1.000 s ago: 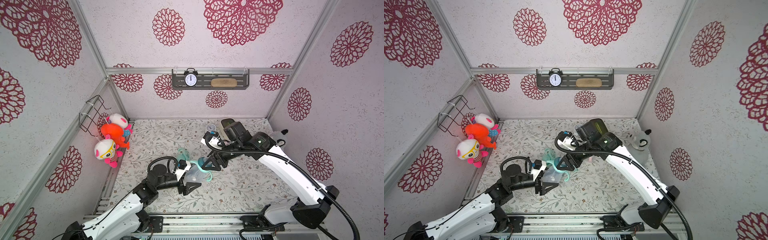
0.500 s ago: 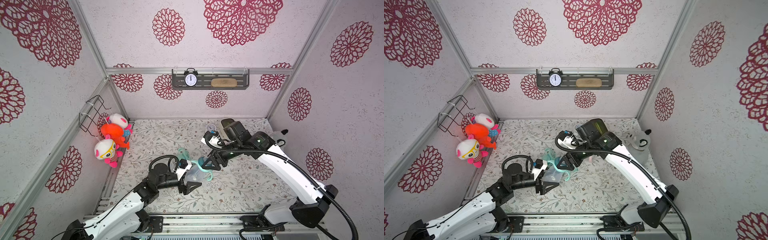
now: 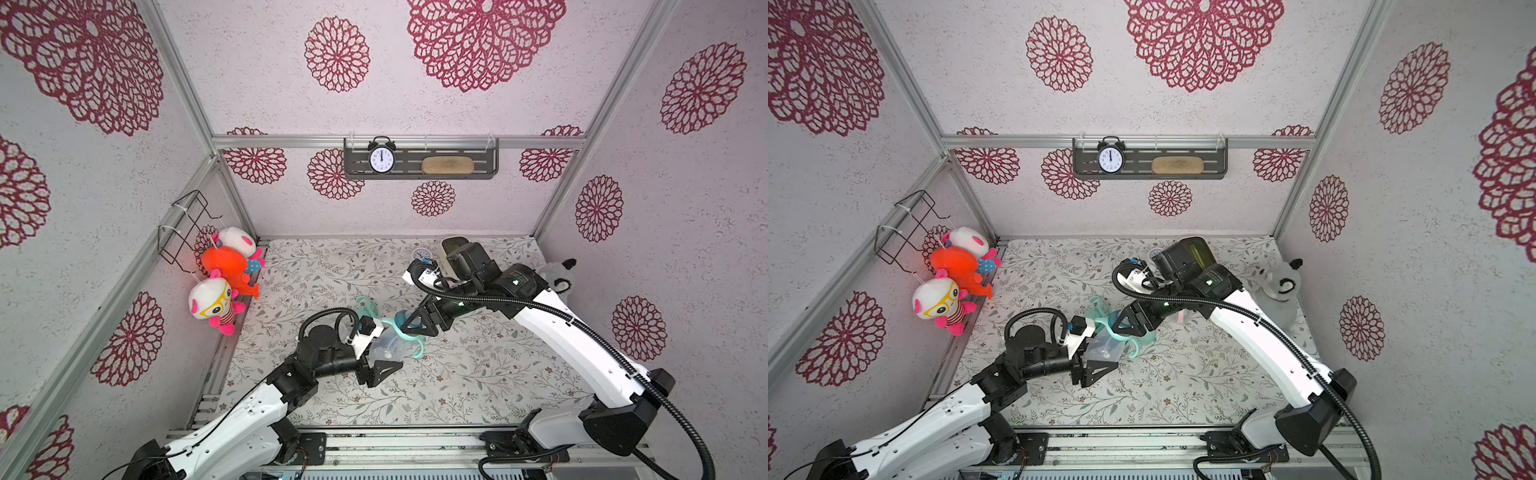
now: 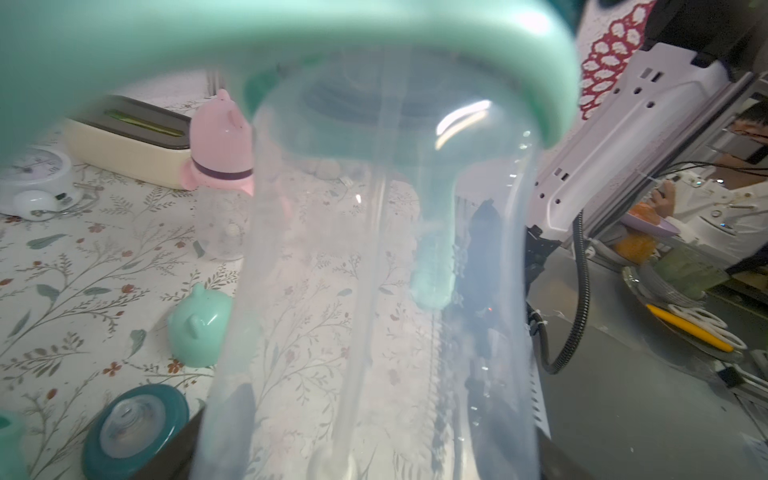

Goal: Assemble the baby bottles
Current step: Screw the nipple onto the baby bottle.

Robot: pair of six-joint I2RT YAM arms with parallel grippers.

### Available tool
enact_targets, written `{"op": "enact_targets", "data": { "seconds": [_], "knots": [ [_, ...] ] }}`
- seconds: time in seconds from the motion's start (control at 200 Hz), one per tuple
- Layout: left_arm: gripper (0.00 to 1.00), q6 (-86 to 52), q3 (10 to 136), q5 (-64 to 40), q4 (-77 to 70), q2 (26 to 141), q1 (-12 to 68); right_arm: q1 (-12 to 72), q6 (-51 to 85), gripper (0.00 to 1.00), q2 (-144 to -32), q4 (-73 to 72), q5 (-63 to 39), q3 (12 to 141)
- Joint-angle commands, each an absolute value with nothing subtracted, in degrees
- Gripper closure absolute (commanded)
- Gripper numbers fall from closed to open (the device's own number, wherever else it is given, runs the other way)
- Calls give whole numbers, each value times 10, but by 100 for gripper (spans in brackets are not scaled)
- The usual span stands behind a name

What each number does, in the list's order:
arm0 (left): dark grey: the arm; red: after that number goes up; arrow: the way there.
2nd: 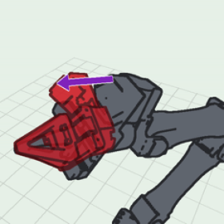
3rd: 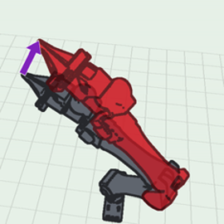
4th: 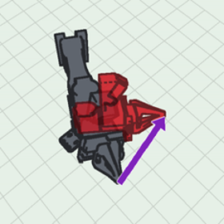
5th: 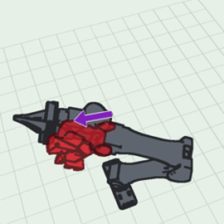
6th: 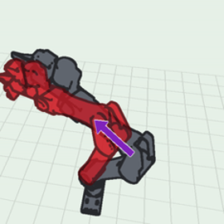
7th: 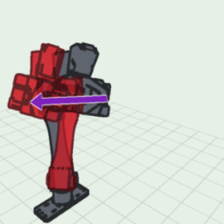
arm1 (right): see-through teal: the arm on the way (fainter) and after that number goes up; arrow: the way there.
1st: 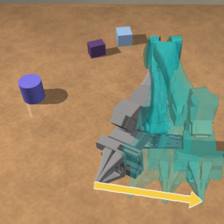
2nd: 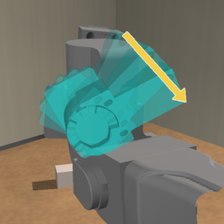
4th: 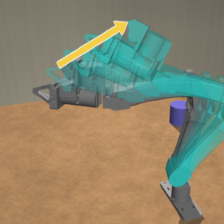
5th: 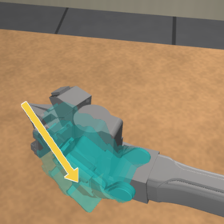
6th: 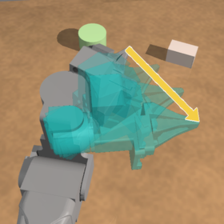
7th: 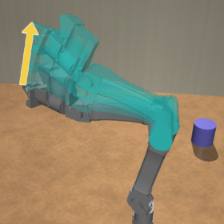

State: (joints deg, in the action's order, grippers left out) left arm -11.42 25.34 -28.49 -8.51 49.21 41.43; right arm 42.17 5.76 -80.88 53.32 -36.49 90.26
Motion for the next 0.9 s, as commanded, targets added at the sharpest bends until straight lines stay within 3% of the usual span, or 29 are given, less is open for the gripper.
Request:
{"op": "enact_targets", "data": {
  "seconds": [0.0, 0.255, 0.36, 0.43, 0.54, 0.696, 0.806, 0.896],
  "knots": [
    [100, -108, 254, -191, -130, 472, 431, 427, 191, 52, -786, 497, -349, 888],
    [100, -91, 251, -96, -144, 486, 462, 465, 391, 58, -800, 493, -263, 894],
    [100, -85, 259, -75, -137, 504, 473, 465, 477, 70, -807, 485, -242, 898],
    [100, -85, 262, -66, -138, 515, 477, 466, 493, 71, -823, 521, -214, 930],
    [100, -85, 274, -49, -130, 533, 481, 467, 515, 61, -833, 549, -182, 941],
    [100, -86, 281, -48, -125, 552, 483, 467, 488, 24, -818, 540, -164, 937],
    [100, -78, 273, -58, -133, 544, 480, 468, 396, 12, -804, 541, -142, 964],
    [100, -73, 273, -101, -119, 533, 469, 462, 300, 12, -788, 535, -154, 975]
  ]
}}
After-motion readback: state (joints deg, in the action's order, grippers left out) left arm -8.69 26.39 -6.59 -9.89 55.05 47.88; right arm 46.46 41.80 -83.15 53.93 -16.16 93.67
